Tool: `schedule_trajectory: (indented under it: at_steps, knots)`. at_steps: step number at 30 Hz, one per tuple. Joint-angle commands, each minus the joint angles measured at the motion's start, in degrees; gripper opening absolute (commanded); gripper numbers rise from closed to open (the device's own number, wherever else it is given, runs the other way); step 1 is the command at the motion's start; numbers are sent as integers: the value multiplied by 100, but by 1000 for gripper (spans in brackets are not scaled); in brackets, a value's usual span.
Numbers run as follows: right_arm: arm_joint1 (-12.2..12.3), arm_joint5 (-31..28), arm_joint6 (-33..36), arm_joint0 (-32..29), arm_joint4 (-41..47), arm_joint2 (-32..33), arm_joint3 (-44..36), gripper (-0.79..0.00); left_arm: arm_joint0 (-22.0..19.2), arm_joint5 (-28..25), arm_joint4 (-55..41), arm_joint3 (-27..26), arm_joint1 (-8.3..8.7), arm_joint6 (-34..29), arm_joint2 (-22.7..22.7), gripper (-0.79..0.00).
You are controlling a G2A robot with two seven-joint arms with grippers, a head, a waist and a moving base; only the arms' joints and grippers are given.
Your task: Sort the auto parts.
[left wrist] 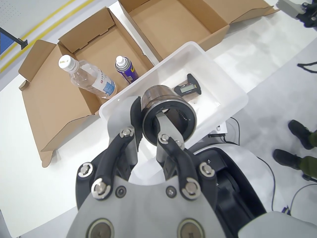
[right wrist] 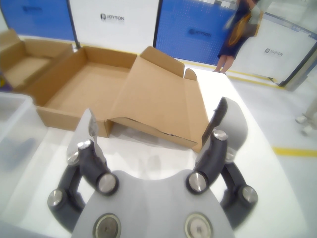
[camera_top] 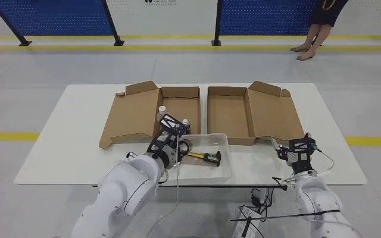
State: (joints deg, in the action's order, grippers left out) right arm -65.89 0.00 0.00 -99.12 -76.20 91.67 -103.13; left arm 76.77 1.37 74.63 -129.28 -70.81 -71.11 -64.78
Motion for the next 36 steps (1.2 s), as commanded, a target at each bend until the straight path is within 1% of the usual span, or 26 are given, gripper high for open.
schedule_trajectory:
  at_steps: [1,5,11,19,28,36]
  knots:
    - [0,0,0,0,0,0,0,0,-5,-10,-11,32,-2,6,4,-785]
    - [0,0,0,0,0,0,0,0,-65,-27,-28,199,-12,97,22,-785]
    - [0,0,0,0,0,0,0,0,-353,-92,39,784,-52,519,150,-785]
    - [0,0,0,0,0,0,0,0,-971,-13,26,1558,-161,1084,421,-785]
    - [0,0,0,0,0,0,0,0,-1675,113,-142,2627,-332,1713,787,-785]
    - [0,0,0,0,0,0,0,0,-2318,178,-147,3543,-498,2003,1101,-785]
